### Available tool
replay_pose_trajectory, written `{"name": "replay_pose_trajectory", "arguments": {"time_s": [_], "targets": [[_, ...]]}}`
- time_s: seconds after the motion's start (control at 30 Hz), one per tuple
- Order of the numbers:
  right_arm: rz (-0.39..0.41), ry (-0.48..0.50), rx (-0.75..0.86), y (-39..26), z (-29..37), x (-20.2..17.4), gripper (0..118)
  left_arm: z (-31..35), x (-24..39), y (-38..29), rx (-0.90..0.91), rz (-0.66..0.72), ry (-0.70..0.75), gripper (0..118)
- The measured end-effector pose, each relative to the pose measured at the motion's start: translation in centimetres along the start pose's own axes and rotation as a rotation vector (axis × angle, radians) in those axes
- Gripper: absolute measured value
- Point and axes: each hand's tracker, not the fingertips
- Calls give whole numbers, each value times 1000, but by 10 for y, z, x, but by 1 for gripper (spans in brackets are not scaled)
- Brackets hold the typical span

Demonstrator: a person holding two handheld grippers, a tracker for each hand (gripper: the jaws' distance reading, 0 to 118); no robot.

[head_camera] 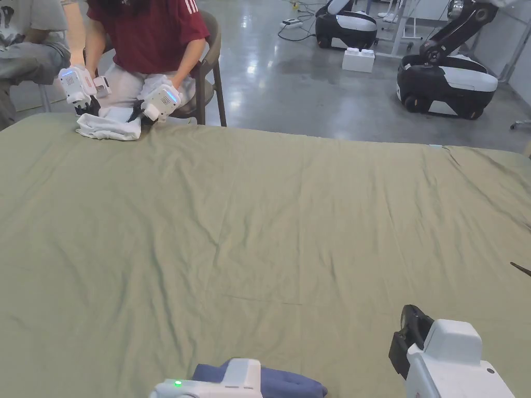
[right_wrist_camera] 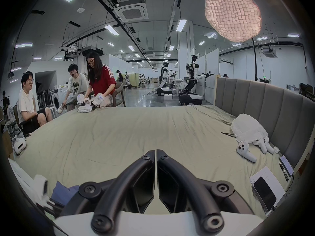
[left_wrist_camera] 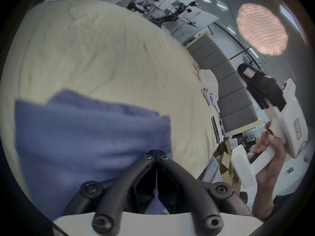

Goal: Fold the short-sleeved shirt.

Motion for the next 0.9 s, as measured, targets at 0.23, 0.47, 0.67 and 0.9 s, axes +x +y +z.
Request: {"name": "replay_pose_trajectory", "arguments": {"time_s": [0.23,0.47,0.67,0.9], "targets": [[-2,2,55,20,-7,-11,0,73,18,49,390,-201,255,2],[-8,-5,136,44,-9,-24,0,128,30,63,809,-385,579,2],[-10,-22,205,60,-8,-32,0,147,25,62,992,-407,734,2],[5,-30,238,71,-2,-33,0,157,17,57,997,-420,773,1]]}}
